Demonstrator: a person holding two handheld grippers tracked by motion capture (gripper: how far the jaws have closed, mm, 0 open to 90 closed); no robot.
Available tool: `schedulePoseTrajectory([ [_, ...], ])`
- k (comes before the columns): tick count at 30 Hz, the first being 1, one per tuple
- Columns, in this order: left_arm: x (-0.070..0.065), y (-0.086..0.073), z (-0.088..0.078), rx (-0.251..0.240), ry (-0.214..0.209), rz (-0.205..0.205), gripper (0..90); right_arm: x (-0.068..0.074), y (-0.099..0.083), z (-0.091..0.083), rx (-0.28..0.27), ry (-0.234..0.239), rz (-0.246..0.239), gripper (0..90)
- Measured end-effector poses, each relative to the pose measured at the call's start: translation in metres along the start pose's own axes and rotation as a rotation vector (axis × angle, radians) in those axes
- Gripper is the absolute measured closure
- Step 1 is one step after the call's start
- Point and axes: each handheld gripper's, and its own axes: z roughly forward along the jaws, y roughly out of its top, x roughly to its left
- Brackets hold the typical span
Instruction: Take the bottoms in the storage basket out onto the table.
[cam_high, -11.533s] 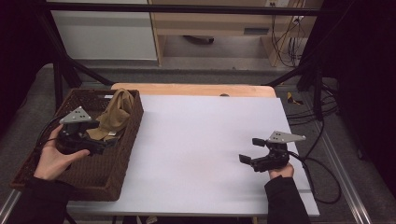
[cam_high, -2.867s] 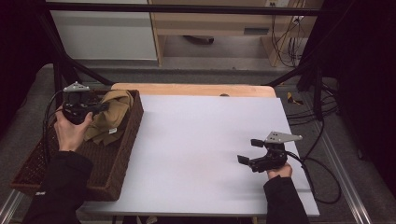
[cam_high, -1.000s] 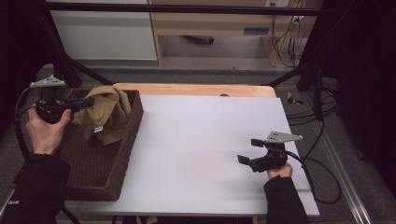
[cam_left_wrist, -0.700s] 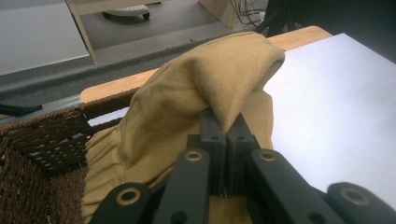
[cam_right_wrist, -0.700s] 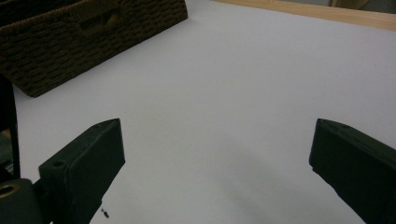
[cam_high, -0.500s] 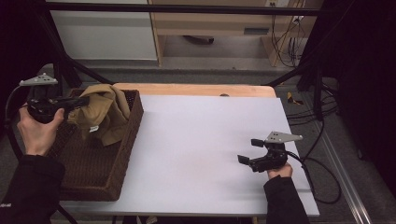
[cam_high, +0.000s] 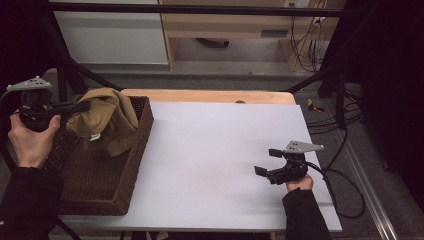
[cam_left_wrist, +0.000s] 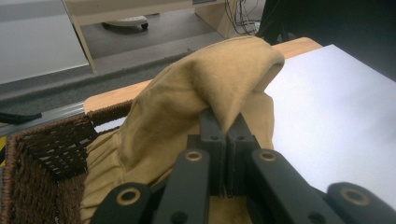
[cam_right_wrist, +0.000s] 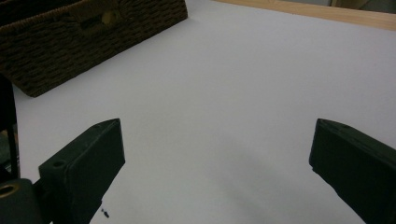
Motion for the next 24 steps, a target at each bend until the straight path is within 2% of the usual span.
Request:
schedulePoseTrajectory([
  [9, -0.001, 0.003, -0.009, -0.014, -0.007, 0.001, 87.9, 0.000, 0.000, 0.000, -0.001, 0.001, 0.000, 3.9],
  [24, -0.005, 0.008, -0.024, -0.037, -0.014, 0.027, 88.0, 0.000, 0.000, 0.000, -0.003, 0.000, 0.000, 3.9],
])
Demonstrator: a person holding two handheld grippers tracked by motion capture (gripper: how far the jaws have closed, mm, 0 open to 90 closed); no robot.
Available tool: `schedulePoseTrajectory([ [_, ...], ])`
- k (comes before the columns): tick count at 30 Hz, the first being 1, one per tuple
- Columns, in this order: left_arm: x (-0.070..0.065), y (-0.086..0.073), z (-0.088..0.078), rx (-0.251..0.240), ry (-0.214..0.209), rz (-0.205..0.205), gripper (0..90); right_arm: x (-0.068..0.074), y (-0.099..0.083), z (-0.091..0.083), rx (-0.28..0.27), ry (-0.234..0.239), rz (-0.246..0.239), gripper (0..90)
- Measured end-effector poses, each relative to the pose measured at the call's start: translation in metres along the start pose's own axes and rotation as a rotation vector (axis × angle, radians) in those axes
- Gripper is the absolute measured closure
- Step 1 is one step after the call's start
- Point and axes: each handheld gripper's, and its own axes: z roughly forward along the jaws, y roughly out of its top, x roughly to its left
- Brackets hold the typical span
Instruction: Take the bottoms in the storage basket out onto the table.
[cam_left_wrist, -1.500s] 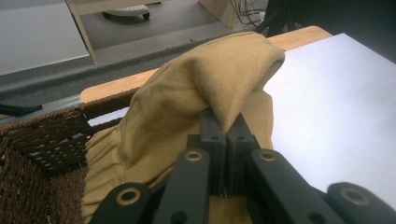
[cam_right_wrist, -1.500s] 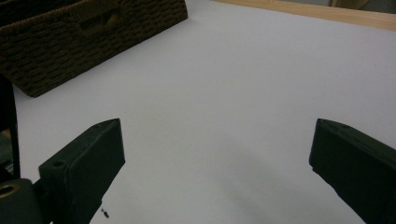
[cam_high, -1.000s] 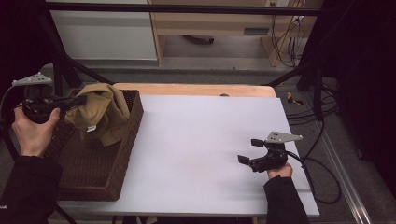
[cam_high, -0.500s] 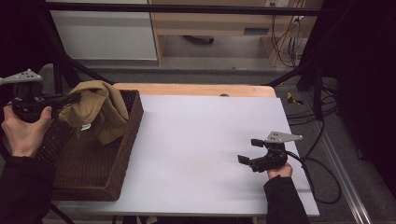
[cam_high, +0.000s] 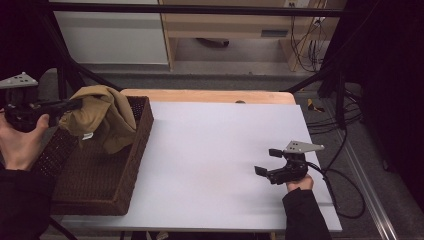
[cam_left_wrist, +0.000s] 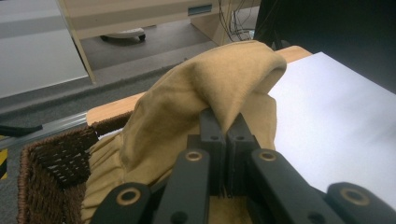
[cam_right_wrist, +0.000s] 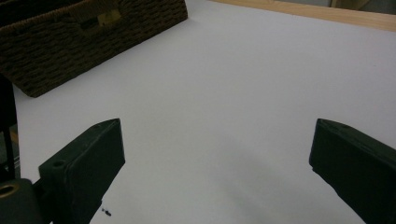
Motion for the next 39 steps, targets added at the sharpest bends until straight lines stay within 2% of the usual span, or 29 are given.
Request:
schedulePoseTrajectory([
  [39, -0.007, 0.020, -0.031, -0.055, -0.006, 0.029, 87.9, 0.000, 0.000, 0.000, 0.000, 0.002, -0.003, 3.9],
])
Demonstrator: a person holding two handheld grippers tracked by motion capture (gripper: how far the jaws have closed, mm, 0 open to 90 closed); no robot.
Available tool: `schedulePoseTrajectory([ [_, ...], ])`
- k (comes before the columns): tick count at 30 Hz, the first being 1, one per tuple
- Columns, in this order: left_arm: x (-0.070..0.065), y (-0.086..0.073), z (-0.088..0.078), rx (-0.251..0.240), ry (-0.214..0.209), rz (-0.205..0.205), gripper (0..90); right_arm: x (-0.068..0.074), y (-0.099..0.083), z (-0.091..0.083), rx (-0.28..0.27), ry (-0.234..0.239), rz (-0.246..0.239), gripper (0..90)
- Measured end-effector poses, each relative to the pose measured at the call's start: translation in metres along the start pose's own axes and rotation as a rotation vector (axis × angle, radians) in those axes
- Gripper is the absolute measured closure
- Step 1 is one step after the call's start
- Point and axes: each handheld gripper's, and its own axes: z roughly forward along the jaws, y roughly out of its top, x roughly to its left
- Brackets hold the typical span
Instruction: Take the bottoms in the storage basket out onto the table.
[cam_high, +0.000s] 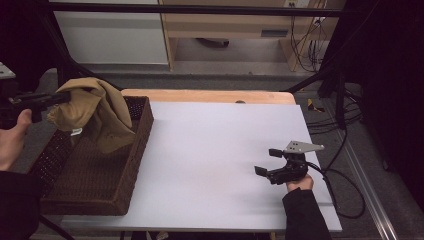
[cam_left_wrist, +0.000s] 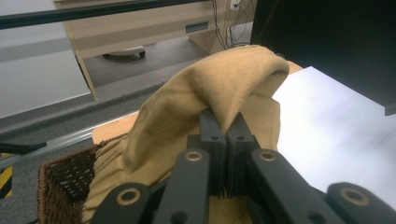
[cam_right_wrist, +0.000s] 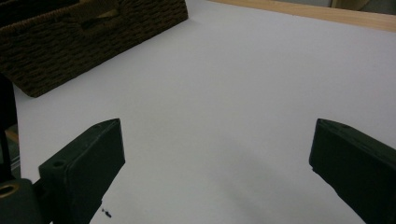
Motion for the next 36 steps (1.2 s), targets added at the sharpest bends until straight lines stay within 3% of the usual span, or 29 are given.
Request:
schedulePoseTrajectory([
  [14, -0.007, 0.010, -0.009, -0.027, -0.007, 0.026, 88.0, 0.000, 0.000, 0.000, 0.000, -0.001, 0.002, 3.9],
  [36, -0.025, 0.028, -0.012, -0.065, -0.057, 0.048, 88.0, 0.000, 0.000, 0.000, 0.000, -0.001, 0.001, 3.9],
])
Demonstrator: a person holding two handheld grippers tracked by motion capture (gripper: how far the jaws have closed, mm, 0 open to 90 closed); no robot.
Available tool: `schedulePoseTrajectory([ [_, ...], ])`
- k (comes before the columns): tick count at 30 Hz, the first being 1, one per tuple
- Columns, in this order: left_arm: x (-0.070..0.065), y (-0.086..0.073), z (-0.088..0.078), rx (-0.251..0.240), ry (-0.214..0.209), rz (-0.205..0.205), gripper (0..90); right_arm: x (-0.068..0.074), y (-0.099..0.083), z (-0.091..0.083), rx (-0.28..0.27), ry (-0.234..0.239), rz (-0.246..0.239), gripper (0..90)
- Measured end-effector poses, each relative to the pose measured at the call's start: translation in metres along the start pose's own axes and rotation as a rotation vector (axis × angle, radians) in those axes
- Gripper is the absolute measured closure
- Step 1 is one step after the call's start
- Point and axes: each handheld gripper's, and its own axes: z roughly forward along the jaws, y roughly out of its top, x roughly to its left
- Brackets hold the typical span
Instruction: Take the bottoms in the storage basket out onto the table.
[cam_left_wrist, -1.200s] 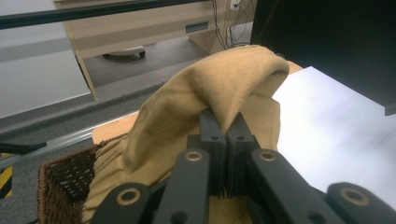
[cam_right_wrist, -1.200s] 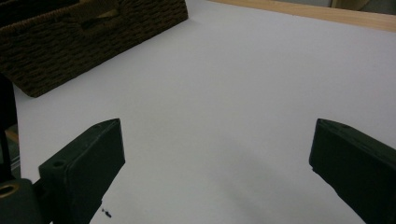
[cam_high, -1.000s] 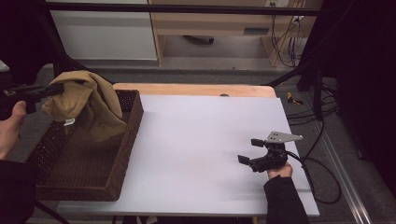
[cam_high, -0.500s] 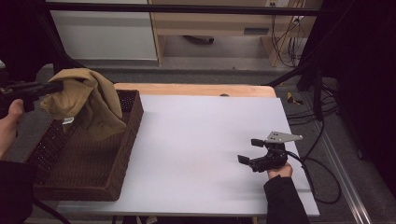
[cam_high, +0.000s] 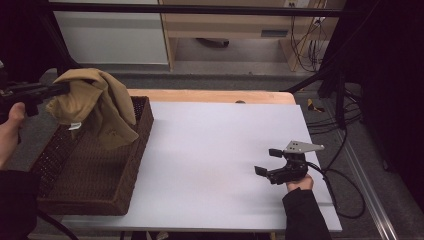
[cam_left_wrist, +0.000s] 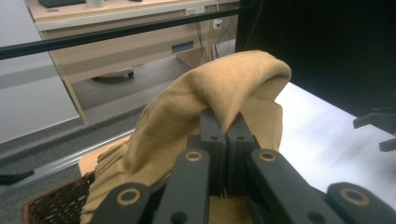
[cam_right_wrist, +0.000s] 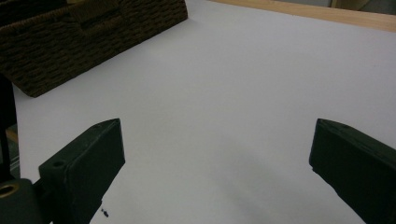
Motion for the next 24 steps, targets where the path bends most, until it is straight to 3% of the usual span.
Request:
schedulePoseTrajectory([
  [24, -0.031, 0.017, 0.025, -0.018, -0.094, 0.043, 88.0, 0.000, 0.000, -0.001, 0.000, 0.000, -0.004, 3.9],
])
